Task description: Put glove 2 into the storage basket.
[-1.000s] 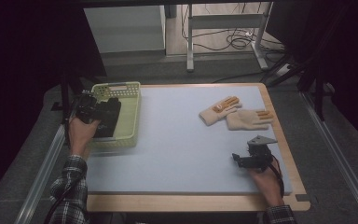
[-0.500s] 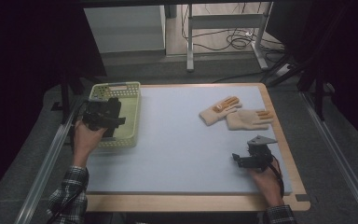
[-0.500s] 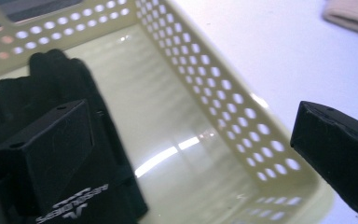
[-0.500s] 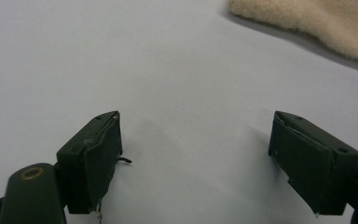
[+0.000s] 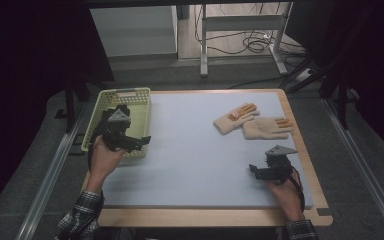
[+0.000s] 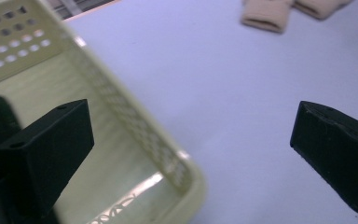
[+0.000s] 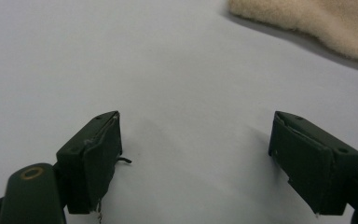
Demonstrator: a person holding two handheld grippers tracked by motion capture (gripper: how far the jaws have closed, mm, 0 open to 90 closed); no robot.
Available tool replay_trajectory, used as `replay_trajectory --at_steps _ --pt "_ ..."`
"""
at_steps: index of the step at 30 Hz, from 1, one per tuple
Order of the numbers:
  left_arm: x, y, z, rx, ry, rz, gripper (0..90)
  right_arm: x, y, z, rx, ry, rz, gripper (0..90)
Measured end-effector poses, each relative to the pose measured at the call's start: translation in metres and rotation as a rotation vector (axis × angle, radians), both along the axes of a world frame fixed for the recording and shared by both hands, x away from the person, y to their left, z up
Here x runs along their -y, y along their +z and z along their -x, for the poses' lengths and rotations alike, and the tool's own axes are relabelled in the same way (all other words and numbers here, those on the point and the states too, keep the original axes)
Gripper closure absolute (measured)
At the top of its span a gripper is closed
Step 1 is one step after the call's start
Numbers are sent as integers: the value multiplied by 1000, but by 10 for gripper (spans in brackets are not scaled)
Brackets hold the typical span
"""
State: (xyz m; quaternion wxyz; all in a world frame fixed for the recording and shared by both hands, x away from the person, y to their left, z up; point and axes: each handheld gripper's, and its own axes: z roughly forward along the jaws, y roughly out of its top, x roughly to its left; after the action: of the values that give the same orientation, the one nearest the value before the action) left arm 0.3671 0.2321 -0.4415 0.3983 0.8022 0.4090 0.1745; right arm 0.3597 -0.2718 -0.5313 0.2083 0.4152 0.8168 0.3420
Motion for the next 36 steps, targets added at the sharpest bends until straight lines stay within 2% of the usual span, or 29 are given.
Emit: replay_trajectory --at_steps 9,12,19,23,27,30,36 --pt "40 -9 30 41 -107 -12 0 0 0 0 0 0 -1 168" --pt "49 -15 37 45 -129 1 0 0 0 0 0 0 -2 168" --pt "65 -37 53 48 -175 -5 0 0 0 0 -4 0 -1 168" --pt "70 -59 59 14 -189 5 0 0 0 -1 -8 -2 -3 168" --pt "70 -79 60 -14 -175 -9 0 0 0 -1 -10 -2 0 167" --pt "69 -94 59 -39 -155 -40 0 0 1 -1 -11 -3 1 167" --pt "71 -108 53 -82 -133 -87 0 -1 1 -1 -16 -12 -4 167"
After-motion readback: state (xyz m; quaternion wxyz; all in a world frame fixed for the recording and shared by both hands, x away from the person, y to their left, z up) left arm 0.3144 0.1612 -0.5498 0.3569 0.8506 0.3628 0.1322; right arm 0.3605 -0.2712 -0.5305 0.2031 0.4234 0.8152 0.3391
